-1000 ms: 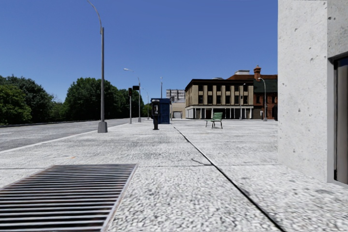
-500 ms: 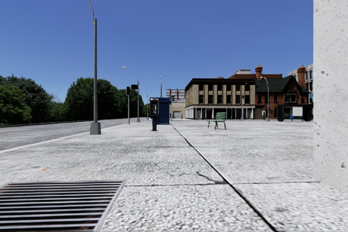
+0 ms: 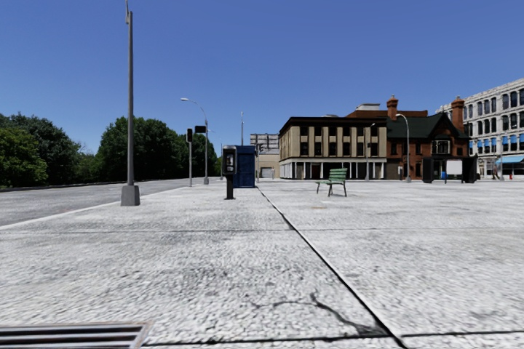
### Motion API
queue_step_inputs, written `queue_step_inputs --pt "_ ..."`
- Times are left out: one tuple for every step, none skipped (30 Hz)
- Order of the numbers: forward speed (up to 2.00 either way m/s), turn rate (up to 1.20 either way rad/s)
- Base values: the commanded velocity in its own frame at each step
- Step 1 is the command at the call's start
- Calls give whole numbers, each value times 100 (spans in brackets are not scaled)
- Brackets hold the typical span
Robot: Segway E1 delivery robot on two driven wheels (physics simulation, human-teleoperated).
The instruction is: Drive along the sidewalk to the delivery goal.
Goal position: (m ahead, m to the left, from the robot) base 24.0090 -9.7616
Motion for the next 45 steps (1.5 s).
queue_step_inputs --pt "159 0" --pt "159 0" --pt "159 -1" --pt "159 -1" --pt "159 -9" --pt "159 -13" --pt "159 -14" --pt "159 -14" --pt "159 -14" --pt "159 -14" --pt "159 -18" --pt "159 -27" --pt "159 -30" --pt "159 -31" --pt "159 -32" --pt "159 -32" --pt "159 -32" --pt "159 -33" --pt "159 -34" --pt "159 -34" --pt "159 -34" --pt "159 -34" --pt "159 -34" --pt "159 -34" --pt "159 -34" --pt "159 -34" --pt "159 -34" --pt "159 -34" --pt "159 -34" --pt "159 -34" --pt "159 -34" --pt "159 -34" --pt "159 -34" --pt "159 -34" --pt "159 -34" --pt "159 -34" --pt "159 -35" --pt "159 -44" --pt "159 -55" --pt "159 -59" --pt "159 -61" --pt "159 -61" --pt "159 -61" --pt "159 -61" --pt "159 -61"
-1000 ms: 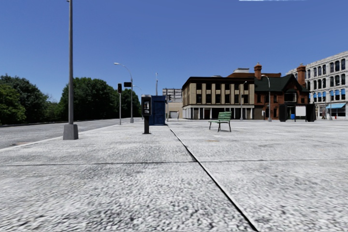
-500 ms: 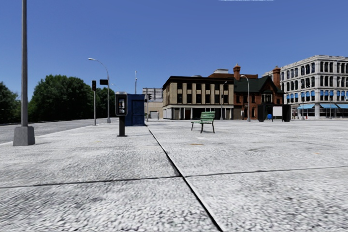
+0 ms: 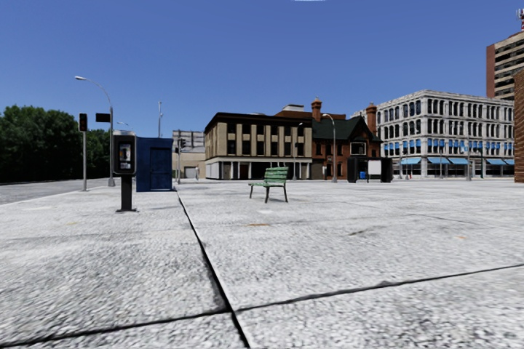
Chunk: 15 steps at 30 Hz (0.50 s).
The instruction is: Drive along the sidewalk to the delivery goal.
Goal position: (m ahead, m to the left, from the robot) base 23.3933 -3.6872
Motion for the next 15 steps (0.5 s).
queue_step_inputs --pt "159 -61" --pt "159 -61" --pt "159 -61" --pt "159 -61" --pt "159 -61" --pt "159 -61" --pt "159 -61" --pt "159 -61" --pt "159 -61" --pt "159 -61" --pt "159 -61" --pt "159 -61" --pt "159 -61" --pt "159 -61" --pt "159 -61"
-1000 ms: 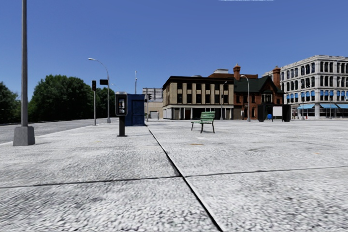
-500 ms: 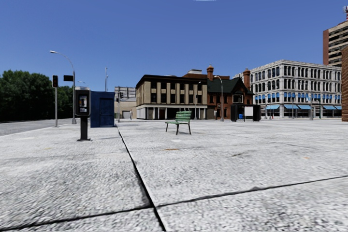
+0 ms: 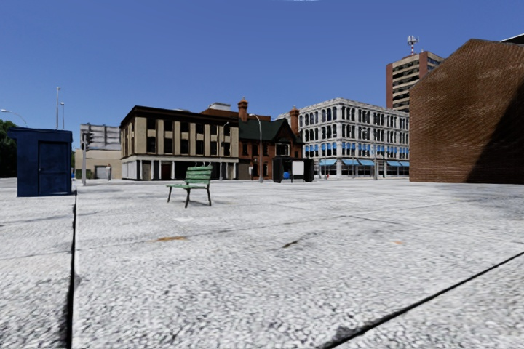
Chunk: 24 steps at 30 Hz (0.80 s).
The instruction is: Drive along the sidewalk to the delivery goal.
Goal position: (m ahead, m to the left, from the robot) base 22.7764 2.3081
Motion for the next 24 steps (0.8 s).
queue_step_inputs --pt "159 -61" --pt "159 -61" --pt "159 -61" --pt "159 -61" --pt "159 -61" --pt "159 -61" --pt "159 -61" --pt "159 -61" --pt "159 -61" --pt "159 -61" --pt "159 -61" --pt "159 -61" --pt "159 -61" --pt "159 -61" --pt "159 -61" --pt "159 -61" --pt "159 -61" --pt "159 -61" --pt "159 -61" --pt "159 -61" --pt "159 -61" --pt "159 -61" --pt "159 -53" --pt "159 -34"
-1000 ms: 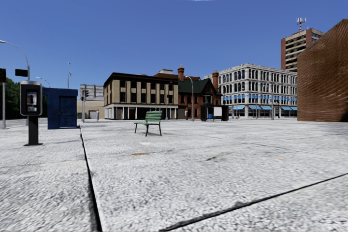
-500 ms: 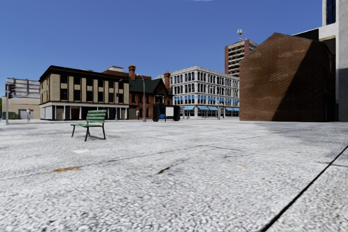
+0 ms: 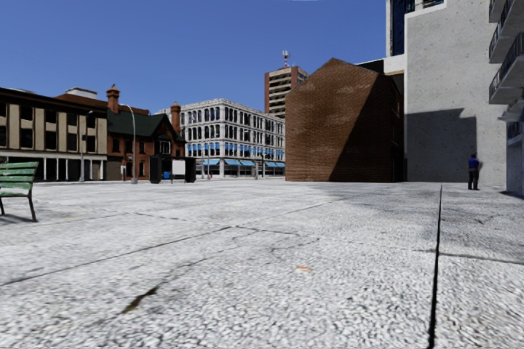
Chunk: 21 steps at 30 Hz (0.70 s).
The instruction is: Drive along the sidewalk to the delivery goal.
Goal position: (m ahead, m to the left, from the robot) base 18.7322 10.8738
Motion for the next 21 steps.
queue_step_inputs --pt "159 -16" --pt "159 -4" --pt "159 0" --pt "159 0" --pt "159 0" --pt "159 0" --pt "159 0" --pt "159 0" --pt "159 0" --pt "159 0" --pt "159 0" --pt "159 0" --pt "159 0" --pt "159 0" --pt "159 0" --pt "159 0" --pt "159 0" --pt "159 0" --pt "159 0" --pt "159 0" --pt "159 0"
